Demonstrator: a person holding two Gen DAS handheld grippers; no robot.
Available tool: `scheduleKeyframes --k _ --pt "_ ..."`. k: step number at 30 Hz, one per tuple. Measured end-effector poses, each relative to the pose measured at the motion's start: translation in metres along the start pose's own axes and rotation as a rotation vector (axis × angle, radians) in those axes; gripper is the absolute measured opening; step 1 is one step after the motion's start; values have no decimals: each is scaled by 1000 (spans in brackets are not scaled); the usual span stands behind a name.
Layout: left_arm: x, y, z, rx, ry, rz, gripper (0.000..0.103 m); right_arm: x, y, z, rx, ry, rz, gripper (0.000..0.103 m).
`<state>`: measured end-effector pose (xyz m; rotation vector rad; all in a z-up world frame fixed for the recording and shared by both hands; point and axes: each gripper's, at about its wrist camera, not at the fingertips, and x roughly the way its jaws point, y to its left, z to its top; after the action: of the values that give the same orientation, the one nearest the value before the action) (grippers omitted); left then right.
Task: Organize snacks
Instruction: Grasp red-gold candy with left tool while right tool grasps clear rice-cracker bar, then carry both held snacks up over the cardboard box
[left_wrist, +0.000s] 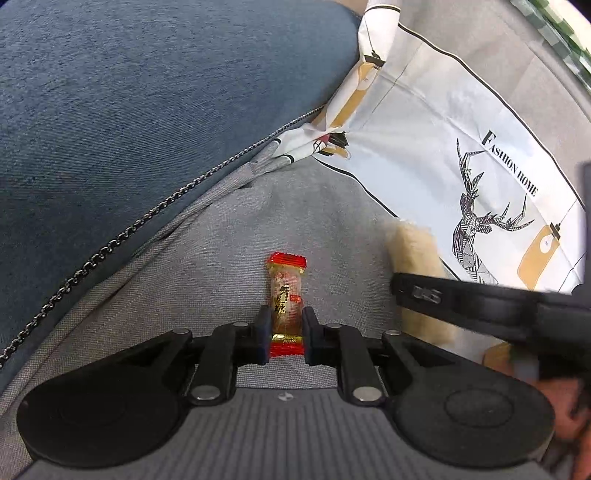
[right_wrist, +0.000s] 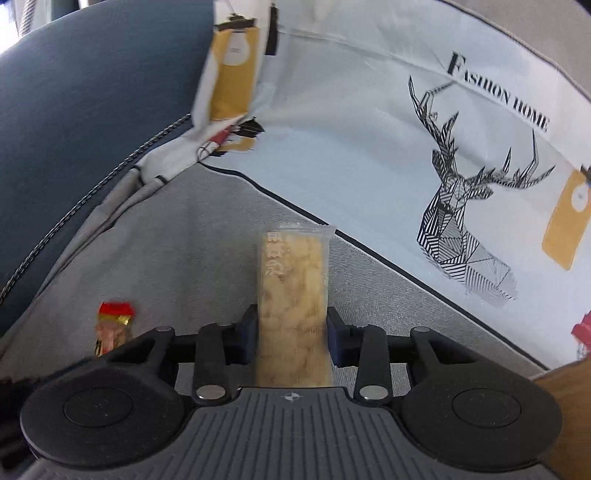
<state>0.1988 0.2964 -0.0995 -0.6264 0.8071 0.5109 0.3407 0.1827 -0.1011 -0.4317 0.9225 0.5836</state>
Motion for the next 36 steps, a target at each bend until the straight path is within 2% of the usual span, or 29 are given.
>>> scheduleKeyframes --k 4,8,16,19,22,30,31,32,36 --pt "-3 3 1 -9 1 -4 17 -30 -3 -4 16 -35 -9 38" --pt "-9 2 2 -9 -10 -26 17 -78 -9 -14 48 -87 -31 38" --pt "-41 -6 -1 75 -101 -74 17 -176 -1 -54 98 -216 -27 38" --pt "-60 -9 -5 110 -152 -82 17 -213 2 -76 124 -269 -13 38" --pt "-78 -18 -7 129 -140 -98 17 -245 5 -101 136 -316 -13 38" --pt "-166 -39 -37 211 -205 -214 17 -310 -8 -178 216 -403 -23 38" --pt "-174 -41 -44 226 -209 -218 12 -316 -12 -188 228 -412 -27 38" --pt "-182 -43 -50 241 -209 -222 4 -322 -16 -198 241 -421 -31 38" --pt "-209 -46 -79 263 -210 -242 2 -339 -35 -241 299 -476 -72 38"
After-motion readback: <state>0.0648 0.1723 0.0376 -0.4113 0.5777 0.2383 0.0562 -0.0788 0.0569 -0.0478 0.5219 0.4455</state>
